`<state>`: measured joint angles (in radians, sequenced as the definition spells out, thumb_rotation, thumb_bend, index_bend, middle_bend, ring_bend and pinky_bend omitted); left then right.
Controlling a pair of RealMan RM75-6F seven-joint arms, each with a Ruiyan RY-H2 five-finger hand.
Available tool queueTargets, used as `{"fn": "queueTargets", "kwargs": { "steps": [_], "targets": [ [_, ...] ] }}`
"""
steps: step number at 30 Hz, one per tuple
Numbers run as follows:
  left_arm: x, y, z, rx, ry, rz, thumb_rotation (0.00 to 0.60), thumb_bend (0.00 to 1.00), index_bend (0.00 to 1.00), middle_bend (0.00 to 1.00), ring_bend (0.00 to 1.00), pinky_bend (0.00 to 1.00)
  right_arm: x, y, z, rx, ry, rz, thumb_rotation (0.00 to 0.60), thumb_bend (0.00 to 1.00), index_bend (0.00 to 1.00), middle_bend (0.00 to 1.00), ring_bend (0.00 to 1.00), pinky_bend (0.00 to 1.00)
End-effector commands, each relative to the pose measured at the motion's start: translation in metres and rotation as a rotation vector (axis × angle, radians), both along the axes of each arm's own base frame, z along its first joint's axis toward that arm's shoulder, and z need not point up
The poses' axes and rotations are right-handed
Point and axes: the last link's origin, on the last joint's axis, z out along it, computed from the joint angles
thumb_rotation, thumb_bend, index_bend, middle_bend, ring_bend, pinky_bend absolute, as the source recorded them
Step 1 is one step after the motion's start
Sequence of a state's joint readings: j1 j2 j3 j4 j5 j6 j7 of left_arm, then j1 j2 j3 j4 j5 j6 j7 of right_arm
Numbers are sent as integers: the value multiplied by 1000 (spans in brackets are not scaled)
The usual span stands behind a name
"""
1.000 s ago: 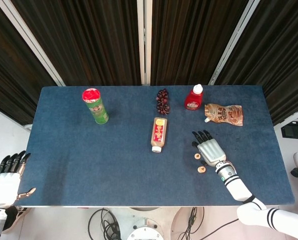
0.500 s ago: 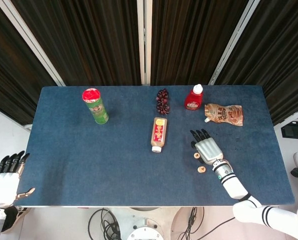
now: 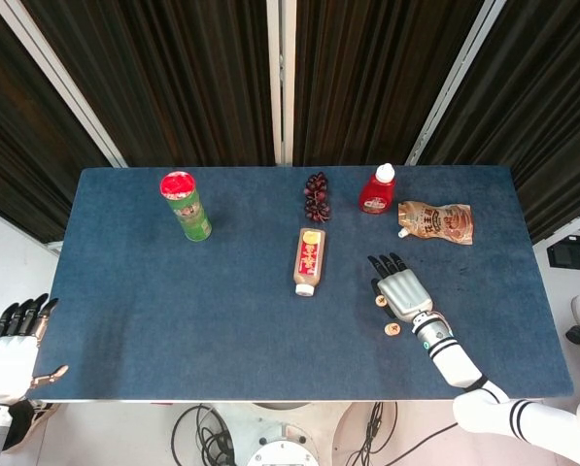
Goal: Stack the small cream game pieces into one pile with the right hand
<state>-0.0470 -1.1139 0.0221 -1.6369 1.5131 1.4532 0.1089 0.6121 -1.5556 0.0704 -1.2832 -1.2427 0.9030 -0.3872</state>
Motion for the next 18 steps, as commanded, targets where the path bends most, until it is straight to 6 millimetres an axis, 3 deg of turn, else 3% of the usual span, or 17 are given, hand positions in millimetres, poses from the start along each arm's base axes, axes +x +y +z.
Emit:
{"fn": "queueTargets", "kwargs": {
  "steps": [1,8,18],
  "targets": [
    [0,0,0,0,-1,1,600,93,0,0,0,0,-1,0,0,0,2,-2,600,220,516,44,0,0],
    [0,0,0,-3,-2,1,600,94,0,0,0,0,0,-1,10,-28,-16,-3,600,222,545,49,0,0],
    [3,0,0,-1,-3,-9,600,93,0,0,0,0,11,10,46,-66,-70,61,600,223,549,60,0,0]
  ]
}}
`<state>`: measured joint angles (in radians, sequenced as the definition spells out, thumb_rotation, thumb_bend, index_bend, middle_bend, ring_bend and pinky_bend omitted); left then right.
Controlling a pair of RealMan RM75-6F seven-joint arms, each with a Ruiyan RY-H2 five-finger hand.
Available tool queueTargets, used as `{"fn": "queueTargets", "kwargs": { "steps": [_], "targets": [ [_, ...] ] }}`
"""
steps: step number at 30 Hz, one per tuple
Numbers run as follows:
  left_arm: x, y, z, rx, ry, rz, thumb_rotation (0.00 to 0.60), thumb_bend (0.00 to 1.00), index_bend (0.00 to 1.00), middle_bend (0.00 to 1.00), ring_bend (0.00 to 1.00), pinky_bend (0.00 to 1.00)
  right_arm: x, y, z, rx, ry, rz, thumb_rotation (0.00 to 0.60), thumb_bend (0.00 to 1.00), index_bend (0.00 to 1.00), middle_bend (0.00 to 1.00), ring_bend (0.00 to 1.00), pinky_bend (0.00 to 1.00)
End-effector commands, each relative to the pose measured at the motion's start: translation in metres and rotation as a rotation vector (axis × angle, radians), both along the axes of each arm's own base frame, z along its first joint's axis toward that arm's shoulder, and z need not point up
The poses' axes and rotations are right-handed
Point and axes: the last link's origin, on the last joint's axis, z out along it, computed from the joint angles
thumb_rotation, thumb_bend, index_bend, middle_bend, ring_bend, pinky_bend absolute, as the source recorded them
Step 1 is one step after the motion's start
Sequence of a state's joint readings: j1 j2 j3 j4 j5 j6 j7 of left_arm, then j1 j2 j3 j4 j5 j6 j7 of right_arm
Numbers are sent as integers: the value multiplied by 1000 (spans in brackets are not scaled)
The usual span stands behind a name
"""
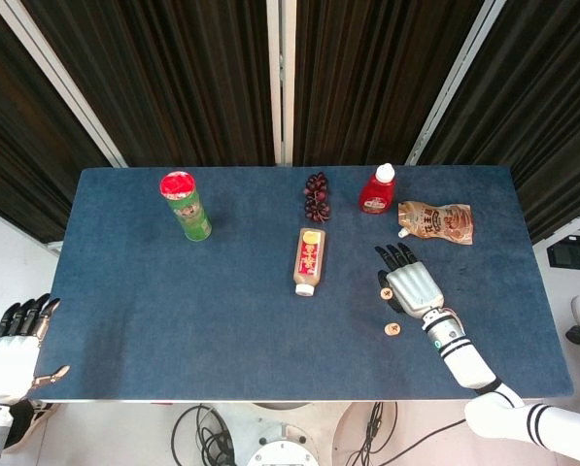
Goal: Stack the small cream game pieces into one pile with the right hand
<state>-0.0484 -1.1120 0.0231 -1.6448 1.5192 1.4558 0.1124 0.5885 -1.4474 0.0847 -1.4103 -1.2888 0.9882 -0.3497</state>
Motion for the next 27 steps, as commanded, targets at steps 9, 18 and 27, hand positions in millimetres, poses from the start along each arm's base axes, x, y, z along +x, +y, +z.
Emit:
{"fn": "queueTargets", "kwargs": {
  "steps": [9,18,27],
  "targets": [
    [3,-1,-1,-1,8,-7,600,93,0,0,0,0,-19,41,19,81,50,9,600,224,554,69,0,0],
    [7,-2,-2,-2,11,-15,600,93,0,0,0,0,-19,57,19,101,71,27,600,224,554,69,0,0],
    [5,-3,-1,8,4,-9,600,93,0,0,0,0,-16,56,10,105,86,29,600,224,560,59,0,0]
  ]
}}
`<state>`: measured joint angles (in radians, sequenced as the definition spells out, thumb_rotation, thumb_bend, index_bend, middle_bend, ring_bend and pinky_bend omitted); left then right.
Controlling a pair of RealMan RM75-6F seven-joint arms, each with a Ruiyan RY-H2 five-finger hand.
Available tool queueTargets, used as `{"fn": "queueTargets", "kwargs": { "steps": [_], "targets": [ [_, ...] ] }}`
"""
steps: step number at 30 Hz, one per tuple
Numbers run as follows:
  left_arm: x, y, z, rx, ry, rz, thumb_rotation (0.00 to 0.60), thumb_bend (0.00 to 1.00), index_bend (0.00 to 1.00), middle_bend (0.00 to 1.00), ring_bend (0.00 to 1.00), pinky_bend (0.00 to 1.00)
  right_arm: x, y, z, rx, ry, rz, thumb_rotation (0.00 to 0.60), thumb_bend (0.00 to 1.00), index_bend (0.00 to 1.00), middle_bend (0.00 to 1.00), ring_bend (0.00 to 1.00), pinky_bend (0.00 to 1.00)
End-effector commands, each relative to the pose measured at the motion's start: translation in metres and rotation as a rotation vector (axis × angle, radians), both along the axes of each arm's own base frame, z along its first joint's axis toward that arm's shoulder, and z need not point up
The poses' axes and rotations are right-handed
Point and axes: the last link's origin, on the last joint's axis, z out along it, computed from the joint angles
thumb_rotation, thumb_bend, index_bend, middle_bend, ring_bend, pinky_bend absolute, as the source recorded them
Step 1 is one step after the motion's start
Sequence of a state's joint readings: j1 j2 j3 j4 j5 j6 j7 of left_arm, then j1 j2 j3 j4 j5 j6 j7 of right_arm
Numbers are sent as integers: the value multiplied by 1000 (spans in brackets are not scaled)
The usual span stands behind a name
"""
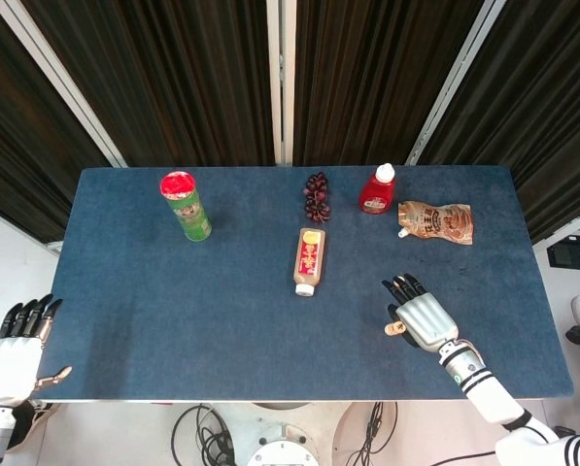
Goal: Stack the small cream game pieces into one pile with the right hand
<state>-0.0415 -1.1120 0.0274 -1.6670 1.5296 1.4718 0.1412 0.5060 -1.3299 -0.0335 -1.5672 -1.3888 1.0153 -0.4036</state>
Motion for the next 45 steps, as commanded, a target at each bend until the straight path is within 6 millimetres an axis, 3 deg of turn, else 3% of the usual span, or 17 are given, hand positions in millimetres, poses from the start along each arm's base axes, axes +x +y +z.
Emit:
{"fn": "queueTargets", "kwargs": {
  "steps": [1,45],
  "targets": [
    [-1,0,1,4,-3,0,600,93,0,0,0,0,1,-1,-3,-1,2,1,600,225,560,58,0,0],
    [-1,-3,3,2,-18,0,600,93,0,0,0,0,8,-1,-8,16,39,8,600,170,500,57,0,0]
  ]
}}
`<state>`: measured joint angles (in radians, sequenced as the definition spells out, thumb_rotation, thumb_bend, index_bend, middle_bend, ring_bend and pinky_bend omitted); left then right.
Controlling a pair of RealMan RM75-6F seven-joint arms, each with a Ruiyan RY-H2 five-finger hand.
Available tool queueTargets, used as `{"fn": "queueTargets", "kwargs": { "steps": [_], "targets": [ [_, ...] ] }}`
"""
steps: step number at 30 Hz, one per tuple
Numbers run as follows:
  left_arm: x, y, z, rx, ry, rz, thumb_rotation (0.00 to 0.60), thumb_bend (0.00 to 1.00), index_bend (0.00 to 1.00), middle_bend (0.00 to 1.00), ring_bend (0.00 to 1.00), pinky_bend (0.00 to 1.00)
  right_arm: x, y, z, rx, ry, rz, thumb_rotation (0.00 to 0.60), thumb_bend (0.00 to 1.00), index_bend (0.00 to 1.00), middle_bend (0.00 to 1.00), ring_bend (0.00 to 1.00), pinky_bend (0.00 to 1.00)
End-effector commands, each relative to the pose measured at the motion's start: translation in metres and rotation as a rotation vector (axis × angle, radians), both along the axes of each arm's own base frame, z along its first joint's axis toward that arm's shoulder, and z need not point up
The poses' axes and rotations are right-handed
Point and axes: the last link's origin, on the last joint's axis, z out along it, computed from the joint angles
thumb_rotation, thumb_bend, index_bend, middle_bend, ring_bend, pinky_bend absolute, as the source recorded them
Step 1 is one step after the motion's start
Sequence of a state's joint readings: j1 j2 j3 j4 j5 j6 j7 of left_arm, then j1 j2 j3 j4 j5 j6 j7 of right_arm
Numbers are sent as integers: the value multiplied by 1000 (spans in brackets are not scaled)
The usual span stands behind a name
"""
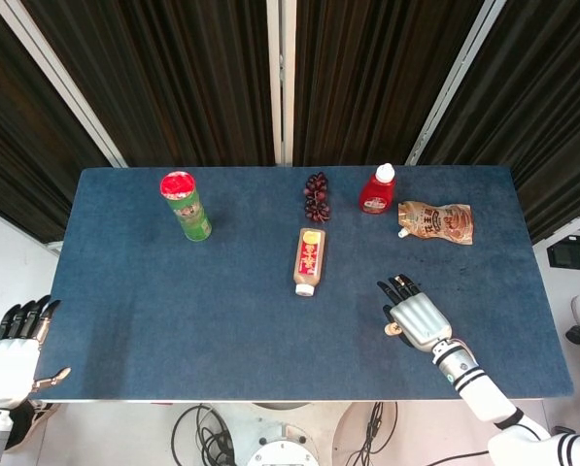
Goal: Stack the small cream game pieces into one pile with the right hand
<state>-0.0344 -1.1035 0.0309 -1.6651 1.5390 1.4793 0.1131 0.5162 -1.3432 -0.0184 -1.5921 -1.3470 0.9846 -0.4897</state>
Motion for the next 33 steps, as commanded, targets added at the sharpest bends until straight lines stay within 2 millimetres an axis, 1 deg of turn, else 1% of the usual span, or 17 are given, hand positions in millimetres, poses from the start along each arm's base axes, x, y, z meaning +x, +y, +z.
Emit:
{"fn": "queueTargets", "kwargs": {
  "steps": [1,4,10,14,22,26,33],
  "targets": [
    [0,0,0,1,-1,1,600,93,0,0,0,0,0,0,-1,4,2,-2,600,170,497,56,0,0],
    [0,0,0,0,-1,1,600,93,0,0,0,0,0,0,-1,5,2,-4,600,168,486,55,0,0],
    [-1,1,0,0,-4,1,600,93,0,0,0,0,1,0,0,2,1,-2,600,164,421,50,0,0],
    [0,0,1,2,-5,-1,600,93,0,0,0,0,1,0,0,4,-2,-3,600,163,404,49,0,0],
    [2,0,1,1,-7,-6,600,93,0,0,0,0,6,6,3,22,-27,5,600,149,350,41,0,0],
    [2,0,1,2,-9,-8,600,93,0,0,0,0,8,6,0,32,-30,6,600,146,329,36,0,0],
    [0,-1,2,2,-8,2,600,93,0,0,0,0,9,0,-6,13,-30,3,600,145,324,34,0,0]
  ]
}}
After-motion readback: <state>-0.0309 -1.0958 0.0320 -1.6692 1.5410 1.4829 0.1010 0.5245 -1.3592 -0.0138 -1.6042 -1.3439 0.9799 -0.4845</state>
